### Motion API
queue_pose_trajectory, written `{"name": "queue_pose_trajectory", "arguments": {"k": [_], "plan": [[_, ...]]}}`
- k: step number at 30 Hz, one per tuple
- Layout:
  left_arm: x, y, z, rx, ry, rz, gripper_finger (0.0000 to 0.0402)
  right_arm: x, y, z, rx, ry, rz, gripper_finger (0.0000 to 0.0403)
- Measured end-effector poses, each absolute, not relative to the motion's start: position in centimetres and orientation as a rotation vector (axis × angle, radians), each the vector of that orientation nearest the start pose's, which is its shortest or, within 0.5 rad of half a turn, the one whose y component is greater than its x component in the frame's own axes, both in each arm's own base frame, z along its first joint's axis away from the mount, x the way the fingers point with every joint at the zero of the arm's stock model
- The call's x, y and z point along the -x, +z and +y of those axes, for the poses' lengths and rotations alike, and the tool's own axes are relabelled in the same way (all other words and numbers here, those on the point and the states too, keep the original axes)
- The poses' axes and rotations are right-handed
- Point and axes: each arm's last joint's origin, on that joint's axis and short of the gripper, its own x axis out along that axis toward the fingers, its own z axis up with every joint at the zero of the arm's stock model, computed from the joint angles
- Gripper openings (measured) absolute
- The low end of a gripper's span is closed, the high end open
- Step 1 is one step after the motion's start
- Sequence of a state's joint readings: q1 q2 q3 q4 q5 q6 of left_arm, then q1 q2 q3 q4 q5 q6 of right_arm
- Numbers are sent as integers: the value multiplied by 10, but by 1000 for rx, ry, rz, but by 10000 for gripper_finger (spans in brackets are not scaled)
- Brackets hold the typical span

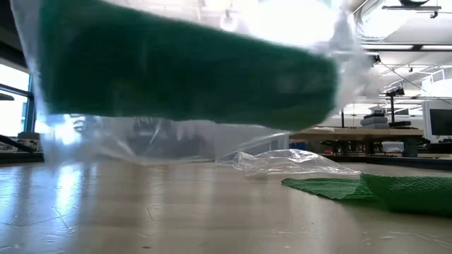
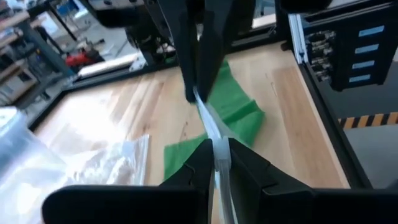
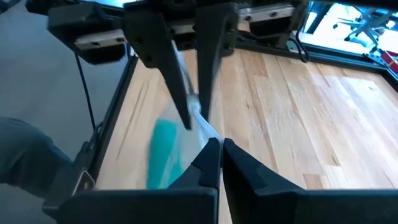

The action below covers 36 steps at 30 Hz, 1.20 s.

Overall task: Roll bandage
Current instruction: Close the transparent zip bag

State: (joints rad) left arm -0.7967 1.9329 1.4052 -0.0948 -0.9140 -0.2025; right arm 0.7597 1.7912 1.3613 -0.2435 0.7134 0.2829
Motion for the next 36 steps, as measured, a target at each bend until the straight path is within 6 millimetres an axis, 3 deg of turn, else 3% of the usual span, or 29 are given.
{"name": "queue_pose_trajectory", "arguments": {"k": [15, 21, 27, 31, 36], "plan": [[-281, 239, -285, -95, 138, 531, 38, -295, 261, 258, 173, -59, 492, 0], [-276, 242, -284, -38, 69, 606, 108, -293, 264, 258, 174, -67, 481, 0], [-276, 251, -280, -32, 144, 523, 170, -293, 264, 258, 170, -67, 480, 0], [-280, 252, -278, -62, 197, 475, 175, -293, 264, 258, 171, -65, 481, 0], [-282, 251, -275, -68, 219, 468, 153, -293, 264, 258, 171, -62, 481, 0]]}}
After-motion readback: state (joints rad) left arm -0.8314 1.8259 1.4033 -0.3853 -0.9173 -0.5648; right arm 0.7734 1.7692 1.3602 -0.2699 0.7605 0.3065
